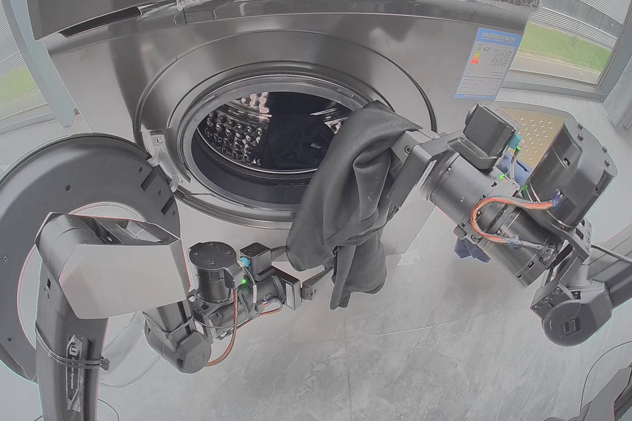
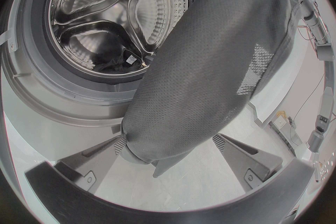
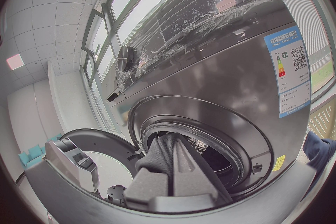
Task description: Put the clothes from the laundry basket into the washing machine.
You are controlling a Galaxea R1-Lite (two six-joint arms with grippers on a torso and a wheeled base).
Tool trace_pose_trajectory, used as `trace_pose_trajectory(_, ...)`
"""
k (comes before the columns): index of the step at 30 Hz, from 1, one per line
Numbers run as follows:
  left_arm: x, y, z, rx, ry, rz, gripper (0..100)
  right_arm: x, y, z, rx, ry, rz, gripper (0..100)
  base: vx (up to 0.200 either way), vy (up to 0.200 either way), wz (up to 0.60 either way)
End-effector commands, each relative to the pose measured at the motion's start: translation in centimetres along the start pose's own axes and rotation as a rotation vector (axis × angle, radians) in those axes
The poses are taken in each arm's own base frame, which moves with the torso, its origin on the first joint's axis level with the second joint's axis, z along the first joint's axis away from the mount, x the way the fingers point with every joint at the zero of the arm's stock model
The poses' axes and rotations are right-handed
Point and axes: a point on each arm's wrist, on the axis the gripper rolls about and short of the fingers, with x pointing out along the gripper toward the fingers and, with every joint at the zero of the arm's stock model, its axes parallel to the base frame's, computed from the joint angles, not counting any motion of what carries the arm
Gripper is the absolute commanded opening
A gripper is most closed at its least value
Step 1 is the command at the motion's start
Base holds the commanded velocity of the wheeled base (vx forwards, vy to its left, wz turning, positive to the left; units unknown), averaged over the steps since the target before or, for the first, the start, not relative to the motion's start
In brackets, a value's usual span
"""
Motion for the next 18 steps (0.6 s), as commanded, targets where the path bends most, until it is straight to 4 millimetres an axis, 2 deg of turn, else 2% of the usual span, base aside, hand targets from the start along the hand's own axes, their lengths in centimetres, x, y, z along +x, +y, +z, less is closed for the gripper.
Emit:
trace_pose_trajectory(1, 0.7, 0.4, -0.5, -0.001, -0.004, 0.006, 100, 0.0, 0.0, 0.1, 0.001, -0.003, 0.001, 0, 0.0, 0.0, 0.0)
trace_pose_trajectory(2, 0.8, 0.4, -0.5, -0.001, -0.006, 0.007, 100, 0.0, 0.0, 0.0, 0.001, -0.003, 0.001, 0, 0.0, 0.0, 0.0)
trace_pose_trajectory(3, 0.9, 0.4, -0.5, 0.0, -0.007, 0.007, 0, 0.0, 0.0, 0.0, 0.001, -0.003, 0.001, 0, 0.0, 0.0, 0.0)
trace_pose_trajectory(13, 1.1, 0.4, 0.8, 0.006, -0.053, 0.004, 0, -0.4, -0.1, -0.2, -0.001, 0.007, -0.003, 0, 0.0, 0.0, 0.0)
trace_pose_trajectory(17, 0.0, 0.0, 2.9, 0.008, -0.098, 0.001, 0, -0.7, -0.3, -0.1, -0.002, 0.014, -0.009, 0, 0.0, 0.0, 0.0)
trace_pose_trajectory(18, -1.4, -0.1, 4.4, 0.011, -0.121, 0.005, 0, -1.3, -0.7, -0.4, -0.009, 0.042, -0.021, 0, 0.0, 0.0, 0.0)
